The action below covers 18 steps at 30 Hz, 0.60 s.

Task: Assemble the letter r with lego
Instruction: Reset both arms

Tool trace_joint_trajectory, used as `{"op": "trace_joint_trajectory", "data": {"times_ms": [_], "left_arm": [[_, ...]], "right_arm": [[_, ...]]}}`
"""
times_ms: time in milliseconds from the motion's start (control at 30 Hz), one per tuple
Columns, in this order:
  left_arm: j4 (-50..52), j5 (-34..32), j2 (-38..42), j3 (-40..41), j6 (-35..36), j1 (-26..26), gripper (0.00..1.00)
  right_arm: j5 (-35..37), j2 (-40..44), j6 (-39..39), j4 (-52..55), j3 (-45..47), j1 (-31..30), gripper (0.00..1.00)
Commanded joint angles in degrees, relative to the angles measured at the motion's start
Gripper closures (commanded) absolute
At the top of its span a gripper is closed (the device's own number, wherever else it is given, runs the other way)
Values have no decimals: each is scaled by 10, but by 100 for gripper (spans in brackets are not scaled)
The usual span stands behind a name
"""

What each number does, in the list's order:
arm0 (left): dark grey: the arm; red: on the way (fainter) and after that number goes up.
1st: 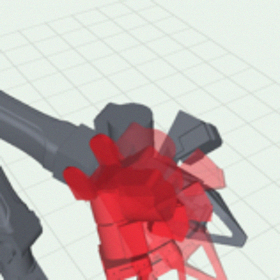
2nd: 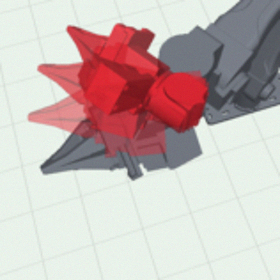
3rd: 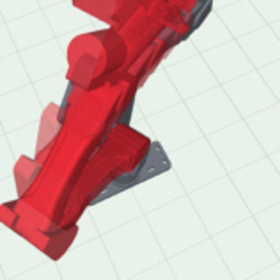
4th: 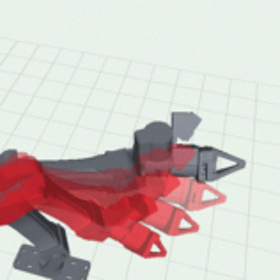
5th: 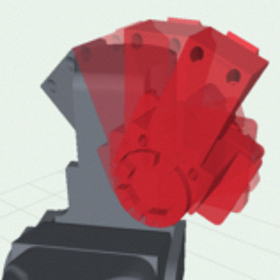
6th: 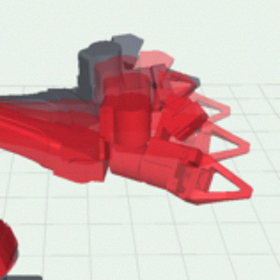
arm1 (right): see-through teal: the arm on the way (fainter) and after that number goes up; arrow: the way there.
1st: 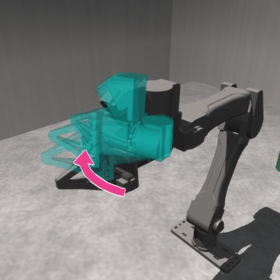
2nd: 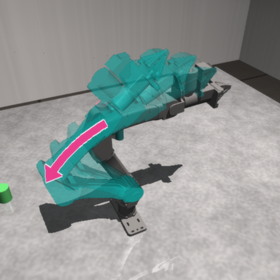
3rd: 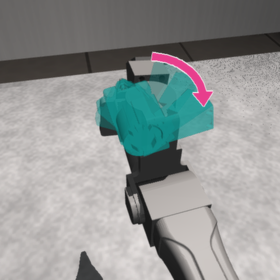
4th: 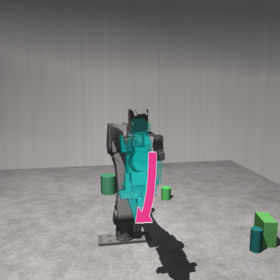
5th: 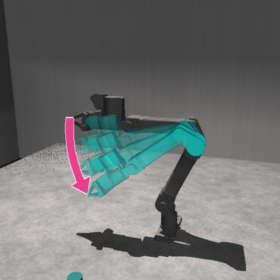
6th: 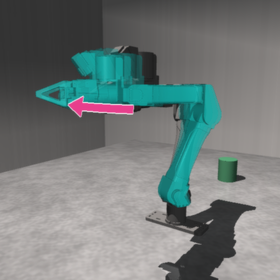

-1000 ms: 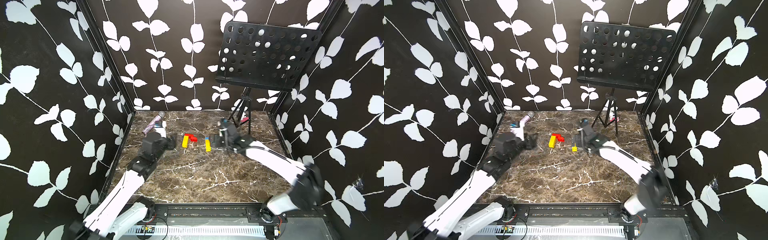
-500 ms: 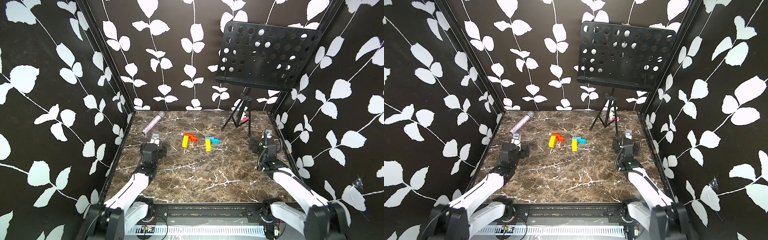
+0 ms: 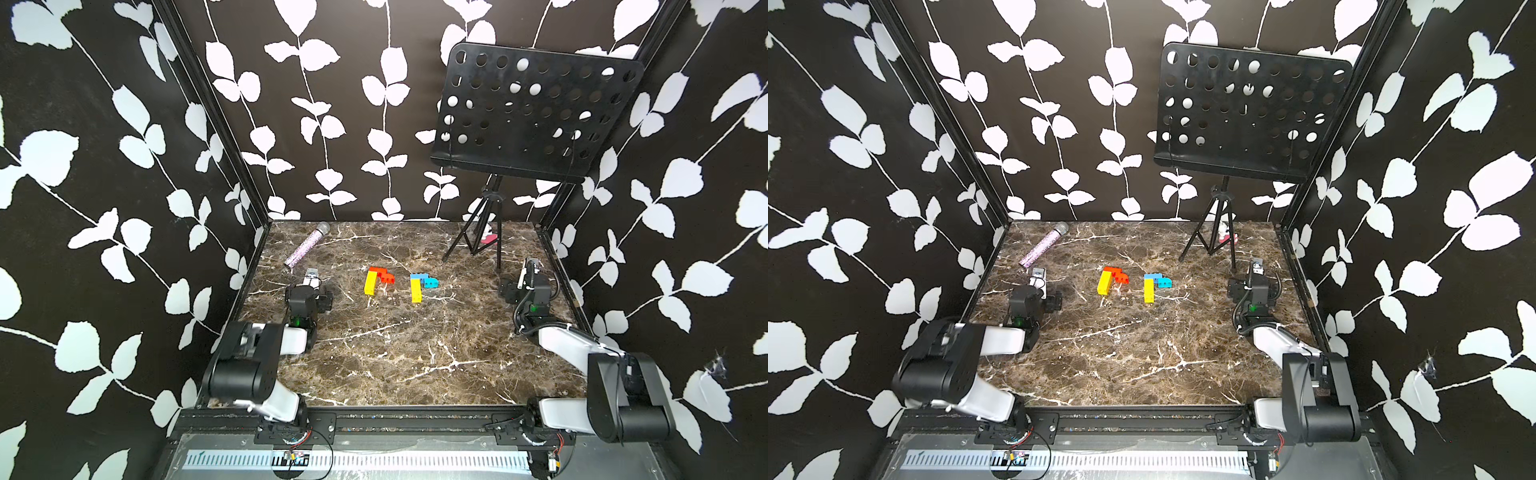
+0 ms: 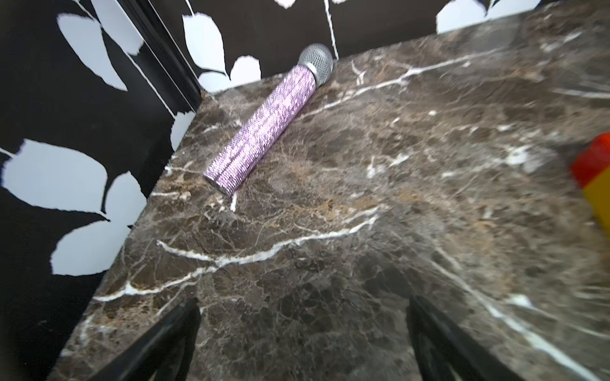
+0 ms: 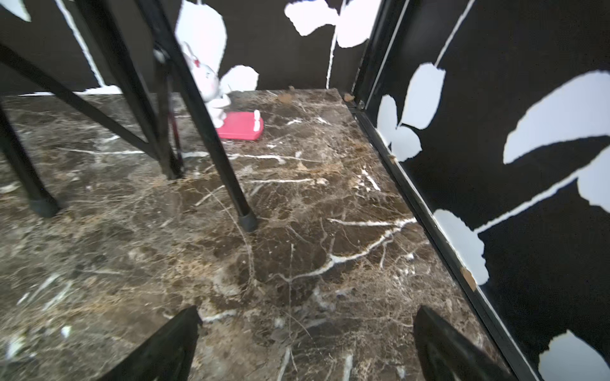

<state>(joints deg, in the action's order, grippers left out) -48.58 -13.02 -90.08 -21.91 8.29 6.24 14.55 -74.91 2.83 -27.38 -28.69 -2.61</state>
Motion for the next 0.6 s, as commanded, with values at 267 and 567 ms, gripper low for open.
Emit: {"op": "trace_joint_trajectory", "data": {"times_ms": [267,567], "left_arm": [[-21,38,13,-11,-27,-23,1],[-21,39,13,-11,-27,-24,1]], "right_arm": [[-82,-135,-31,-268,77,12,1],[-72,-122,-33,-203,55,9,1]]}}
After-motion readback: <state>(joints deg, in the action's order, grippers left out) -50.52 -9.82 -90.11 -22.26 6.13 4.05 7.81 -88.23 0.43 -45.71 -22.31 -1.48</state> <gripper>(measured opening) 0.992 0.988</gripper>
